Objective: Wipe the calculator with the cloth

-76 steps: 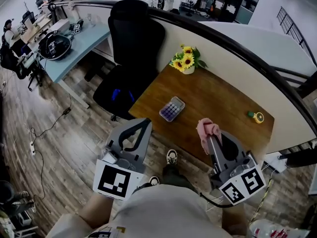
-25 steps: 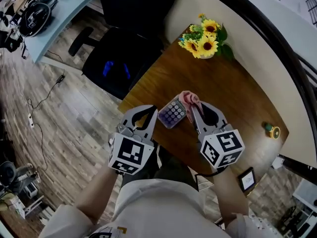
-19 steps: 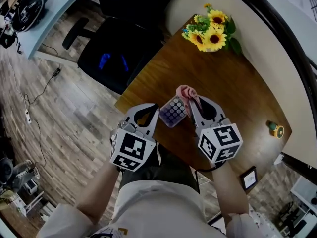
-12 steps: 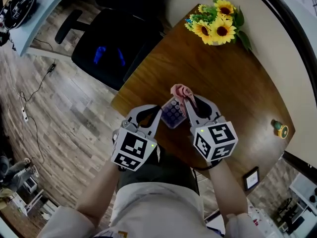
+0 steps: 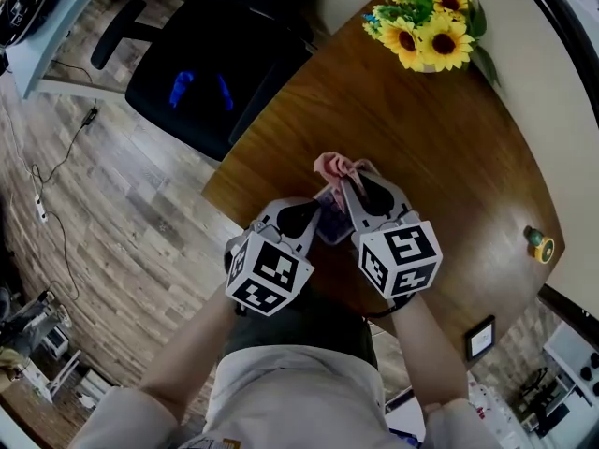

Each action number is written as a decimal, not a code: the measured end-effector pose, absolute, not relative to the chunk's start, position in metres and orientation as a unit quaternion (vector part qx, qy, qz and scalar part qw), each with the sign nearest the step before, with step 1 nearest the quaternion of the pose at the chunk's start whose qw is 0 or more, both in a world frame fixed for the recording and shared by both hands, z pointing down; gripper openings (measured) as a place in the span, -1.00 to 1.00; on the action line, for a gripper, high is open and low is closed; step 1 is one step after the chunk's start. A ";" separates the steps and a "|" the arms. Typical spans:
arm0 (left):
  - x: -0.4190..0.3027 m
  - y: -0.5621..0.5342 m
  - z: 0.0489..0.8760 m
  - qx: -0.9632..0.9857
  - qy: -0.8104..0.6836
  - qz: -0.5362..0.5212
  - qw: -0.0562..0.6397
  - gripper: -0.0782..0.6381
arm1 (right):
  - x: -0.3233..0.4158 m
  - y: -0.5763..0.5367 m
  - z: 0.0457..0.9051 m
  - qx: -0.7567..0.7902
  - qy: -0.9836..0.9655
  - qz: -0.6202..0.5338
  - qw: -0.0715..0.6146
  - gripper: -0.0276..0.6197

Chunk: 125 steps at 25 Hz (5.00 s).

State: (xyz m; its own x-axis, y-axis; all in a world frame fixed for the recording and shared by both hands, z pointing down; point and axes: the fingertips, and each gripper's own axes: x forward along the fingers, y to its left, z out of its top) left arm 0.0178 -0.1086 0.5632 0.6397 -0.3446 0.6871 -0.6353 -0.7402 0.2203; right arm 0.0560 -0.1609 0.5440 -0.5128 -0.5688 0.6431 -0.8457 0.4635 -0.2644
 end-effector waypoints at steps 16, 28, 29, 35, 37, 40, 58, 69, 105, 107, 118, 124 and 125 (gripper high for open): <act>0.018 -0.112 0.571 0.853 -0.326 0.279 0.298 -0.77 | 0.077 -0.117 0.560 0.389 -0.826 0.220 0.344 -0.79; 0.019 -0.112 0.573 0.857 -0.324 0.279 0.287 -0.77 | 0.135 -0.070 0.553 0.393 -0.795 0.237 0.398 -0.79; 0.020 -0.111 0.573 0.858 -0.322 0.274 0.291 -0.78 | 0.135 -0.075 0.547 0.404 -0.793 0.254 0.378 -0.79; 0.017 -0.109 0.559 0.855 -0.314 0.230 0.343 -0.77 | 0.098 -0.128 0.503 0.440 -0.813 0.280 0.260 -0.79; 0.018 -0.105 0.557 0.857 -0.307 0.234 0.340 -0.77 | 0.081 -0.142 0.499 0.436 -0.821 0.273 0.248 -0.79; 0.019 -0.097 0.563 0.859 -0.295 0.248 0.335 -0.77 | 0.063 -0.150 0.509 0.427 -0.824 0.284 0.243 -0.79; 0.018 -0.100 0.567 0.863 -0.325 0.239 0.304 -0.78 | 0.071 -0.059 0.560 0.366 -0.820 0.258 0.356 -0.80; 0.015 -0.100 0.566 0.861 -0.298 0.206 0.357 -0.78 | 0.106 -0.038 0.555 0.392 -0.781 0.332 0.355 -0.80; 0.010 -0.089 0.558 0.870 -0.290 0.206 0.340 -0.78 | 0.094 -0.026 0.544 0.404 -0.778 0.378 0.297 -0.80; 0.013 -0.078 0.555 0.874 -0.278 0.203 0.342 -0.78 | 0.087 -0.043 0.528 0.405 -0.791 0.365 0.276 -0.80; 0.013 -0.063 0.567 0.870 -0.278 0.217 0.345 -0.78 | 0.005 -0.086 0.533 0.317 -0.847 0.304 0.300 -0.79; 0.012 -0.065 0.568 0.869 -0.299 0.215 0.331 -0.78 | 0.002 -0.087 0.555 0.307 -0.844 0.295 0.325 -0.79; 0.011 -0.065 0.568 0.868 -0.309 0.216 0.324 -0.78 | 0.003 -0.088 0.557 0.306 -0.844 0.293 0.328 -0.79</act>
